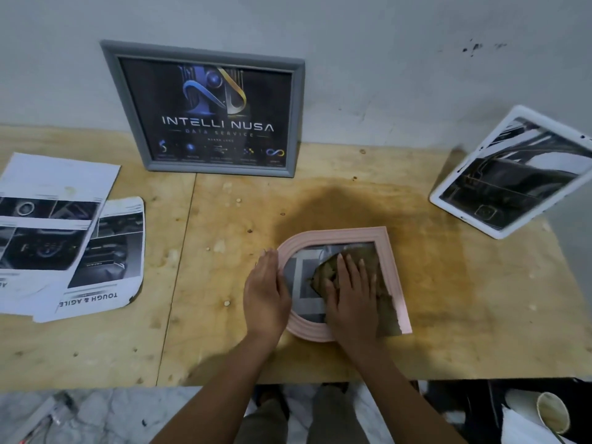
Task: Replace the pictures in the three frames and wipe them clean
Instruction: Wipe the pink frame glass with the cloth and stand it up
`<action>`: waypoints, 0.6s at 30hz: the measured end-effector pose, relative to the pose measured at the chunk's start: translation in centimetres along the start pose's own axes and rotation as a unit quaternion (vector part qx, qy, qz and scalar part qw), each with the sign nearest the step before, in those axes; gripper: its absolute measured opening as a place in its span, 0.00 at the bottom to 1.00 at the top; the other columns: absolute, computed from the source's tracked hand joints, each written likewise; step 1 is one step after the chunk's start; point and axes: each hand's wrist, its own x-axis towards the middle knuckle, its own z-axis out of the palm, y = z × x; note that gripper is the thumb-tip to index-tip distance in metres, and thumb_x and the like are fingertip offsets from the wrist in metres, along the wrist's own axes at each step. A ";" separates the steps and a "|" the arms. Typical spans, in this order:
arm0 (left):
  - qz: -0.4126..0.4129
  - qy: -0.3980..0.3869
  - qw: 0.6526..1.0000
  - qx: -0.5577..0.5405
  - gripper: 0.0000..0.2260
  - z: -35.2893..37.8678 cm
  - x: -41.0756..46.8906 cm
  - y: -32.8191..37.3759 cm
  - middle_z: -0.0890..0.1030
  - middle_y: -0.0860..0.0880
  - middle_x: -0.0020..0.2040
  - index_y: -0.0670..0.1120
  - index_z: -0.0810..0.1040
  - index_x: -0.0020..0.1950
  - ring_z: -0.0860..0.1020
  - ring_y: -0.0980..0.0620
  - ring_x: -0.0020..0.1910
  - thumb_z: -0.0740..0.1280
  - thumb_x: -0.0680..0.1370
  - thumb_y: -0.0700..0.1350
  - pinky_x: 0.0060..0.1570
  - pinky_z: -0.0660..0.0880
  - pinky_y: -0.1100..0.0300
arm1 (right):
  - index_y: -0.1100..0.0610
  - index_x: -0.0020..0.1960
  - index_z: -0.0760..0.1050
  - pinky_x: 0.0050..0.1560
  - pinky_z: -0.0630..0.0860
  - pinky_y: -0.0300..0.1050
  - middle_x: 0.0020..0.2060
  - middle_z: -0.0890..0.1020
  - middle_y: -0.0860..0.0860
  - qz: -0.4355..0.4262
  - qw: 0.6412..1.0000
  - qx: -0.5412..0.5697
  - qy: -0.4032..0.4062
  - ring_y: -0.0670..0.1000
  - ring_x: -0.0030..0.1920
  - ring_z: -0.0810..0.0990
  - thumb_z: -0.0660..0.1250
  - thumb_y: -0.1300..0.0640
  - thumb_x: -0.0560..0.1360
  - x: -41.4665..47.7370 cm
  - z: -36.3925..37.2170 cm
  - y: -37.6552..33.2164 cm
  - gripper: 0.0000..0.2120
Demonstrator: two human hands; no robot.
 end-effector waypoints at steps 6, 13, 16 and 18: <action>-0.009 -0.013 1.000 0.006 0.25 0.1 0.0 -0.3 0.70 0.46 0.70 0.43 0.67 0.71 0.65 0.51 0.71 0.59 0.74 0.33 0.69 0.59 0.61 | 0.60 0.75 0.53 0.73 0.45 0.53 0.75 0.59 0.57 0.024 0.998 -0.043 -0.043 0.56 0.75 0.55 0.40 0.45 0.77 1.9 1.3 -0.8 0.32; -0.021 0.011 1.000 -0.018 0.24 0.2 -0.1 -0.1 0.72 0.48 0.69 0.44 0.70 0.70 0.65 0.54 0.70 0.54 0.73 0.41 0.68 0.60 0.61 | 0.64 0.70 0.65 0.66 0.60 0.58 0.69 0.69 0.61 -0.058 0.992 -0.094 -0.056 0.59 0.69 0.69 0.49 0.51 0.77 2.4 1.5 -1.0 0.27; -0.025 0.012 1.000 -0.009 0.24 0.2 -0.2 0.2 0.72 0.48 0.69 0.43 0.70 0.69 0.68 0.52 0.70 0.55 0.73 0.40 0.68 0.61 0.61 | 0.61 0.71 0.66 0.69 0.59 0.54 0.70 0.69 0.57 -0.150 0.981 -0.084 -0.088 0.56 0.70 0.67 0.51 0.52 0.75 2.2 1.5 -1.0 0.26; -0.022 0.011 1.000 0.000 0.24 0.3 -0.3 0.2 0.72 0.47 0.69 0.43 0.70 0.69 0.68 0.51 0.69 0.55 0.73 0.40 0.67 0.61 0.60 | 0.58 0.71 0.66 0.72 0.56 0.51 0.70 0.69 0.54 -0.230 0.963 -0.077 -0.114 0.54 0.70 0.67 0.52 0.53 0.74 2.2 1.5 -0.9 0.26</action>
